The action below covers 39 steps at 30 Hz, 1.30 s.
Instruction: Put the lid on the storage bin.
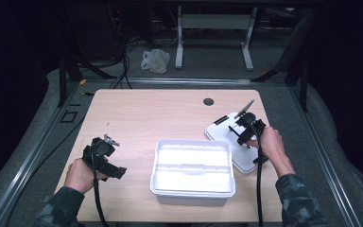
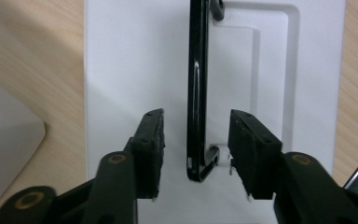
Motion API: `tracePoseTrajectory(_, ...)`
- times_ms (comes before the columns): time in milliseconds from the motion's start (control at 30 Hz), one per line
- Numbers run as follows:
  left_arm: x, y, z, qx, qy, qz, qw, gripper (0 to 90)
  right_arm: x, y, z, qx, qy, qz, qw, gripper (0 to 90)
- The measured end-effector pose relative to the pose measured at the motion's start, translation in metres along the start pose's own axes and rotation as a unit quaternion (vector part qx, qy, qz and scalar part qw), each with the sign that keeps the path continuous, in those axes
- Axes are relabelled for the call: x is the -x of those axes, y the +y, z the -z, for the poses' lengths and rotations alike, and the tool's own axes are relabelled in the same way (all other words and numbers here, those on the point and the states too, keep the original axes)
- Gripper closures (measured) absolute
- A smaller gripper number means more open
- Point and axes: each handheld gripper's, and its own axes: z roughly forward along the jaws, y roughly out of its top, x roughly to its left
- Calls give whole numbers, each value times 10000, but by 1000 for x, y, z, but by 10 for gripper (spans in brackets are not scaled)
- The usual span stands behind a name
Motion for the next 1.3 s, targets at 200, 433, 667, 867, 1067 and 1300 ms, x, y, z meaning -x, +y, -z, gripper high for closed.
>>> tracePoseTrajectory(200, 1, 0, -3, -66, 26, -39, 10000, 30, -2, 12, -10, -238, -147, -89, 9996, 729)
tracePoseTrajectory(433, -1, -3, -7, -132, 31, -23, 9999, 37, -2, 12, -13, -222, -315, -134, 9992, 830)
tracePoseTrajectory(667, -4, -5, -9, -119, 28, 27, 9999, 28, 4, 10, -9, -44, -382, -100, 9992, 851)
tracePoseTrajectory(867, -6, -8, -15, -173, 43, 73, 9998, 2, 10, 2, 8, 20, -439, 0, 9990, 852)
tracePoseTrajectory(1067, -8, -11, -20, -250, 19, 119, 9996, 0, 24, -5, 40, 188, -510, -35, 9985, 852)
tracePoseTrajectory(1300, -9, -11, -23, -291, 1, 131, 9995, 0, 35, -7, 87, 360, -709, 106, 9968, 853)
